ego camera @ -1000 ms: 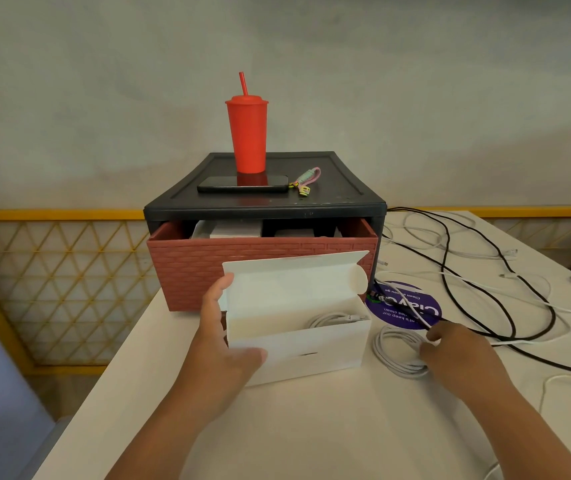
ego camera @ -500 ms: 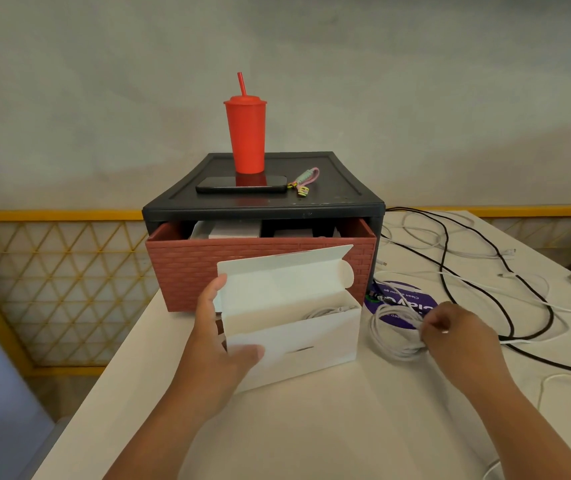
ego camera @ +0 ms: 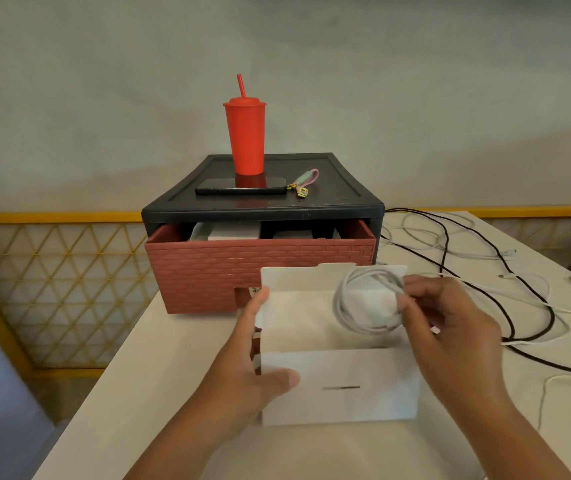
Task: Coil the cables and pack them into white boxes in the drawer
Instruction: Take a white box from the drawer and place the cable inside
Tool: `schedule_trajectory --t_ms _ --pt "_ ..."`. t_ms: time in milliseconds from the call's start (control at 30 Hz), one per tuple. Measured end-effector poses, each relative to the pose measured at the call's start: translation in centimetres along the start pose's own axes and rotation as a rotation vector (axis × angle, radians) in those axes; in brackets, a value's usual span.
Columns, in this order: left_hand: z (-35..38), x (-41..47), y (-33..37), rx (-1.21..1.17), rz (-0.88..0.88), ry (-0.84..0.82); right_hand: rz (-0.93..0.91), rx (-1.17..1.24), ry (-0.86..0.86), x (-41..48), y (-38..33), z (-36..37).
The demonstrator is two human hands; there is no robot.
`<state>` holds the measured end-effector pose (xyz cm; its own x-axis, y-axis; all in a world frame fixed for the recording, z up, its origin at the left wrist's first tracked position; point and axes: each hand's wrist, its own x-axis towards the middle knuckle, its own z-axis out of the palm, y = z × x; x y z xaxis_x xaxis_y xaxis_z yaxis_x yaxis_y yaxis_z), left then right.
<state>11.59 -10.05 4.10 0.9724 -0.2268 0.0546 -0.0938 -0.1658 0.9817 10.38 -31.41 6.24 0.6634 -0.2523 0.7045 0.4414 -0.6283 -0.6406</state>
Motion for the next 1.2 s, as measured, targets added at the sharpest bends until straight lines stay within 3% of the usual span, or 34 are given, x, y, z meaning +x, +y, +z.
schedule_trajectory --t_ms 233,367,500,733,1033,1200 --pt "0.4 -0.2 -0.6 -0.011 0.031 -0.067 -0.342 -0.171 -0.26 -0.4 0.0 0.7" --pt "0.6 -0.3 -0.3 0.026 0.057 -0.098 -0.233 -0.254 -0.445 -0.8 -0.5 0.9" --pt "0.7 -0.5 -0.1 0.153 0.115 -0.092 -0.102 -0.181 -0.601 -0.6 -1.3 0.8" --pt "0.9 -0.6 0.1 0.144 0.108 -0.112 -0.08 -0.201 -0.869 -0.4 -1.9 0.1" --pt "0.7 -0.4 -0.2 0.156 0.092 -0.078 -0.213 -0.425 -0.892 -1.0 -2.1 0.2" --pt "-0.1 -0.2 -0.2 0.162 0.077 -0.049 -0.251 -0.362 -0.688 -0.8 -1.1 0.5"
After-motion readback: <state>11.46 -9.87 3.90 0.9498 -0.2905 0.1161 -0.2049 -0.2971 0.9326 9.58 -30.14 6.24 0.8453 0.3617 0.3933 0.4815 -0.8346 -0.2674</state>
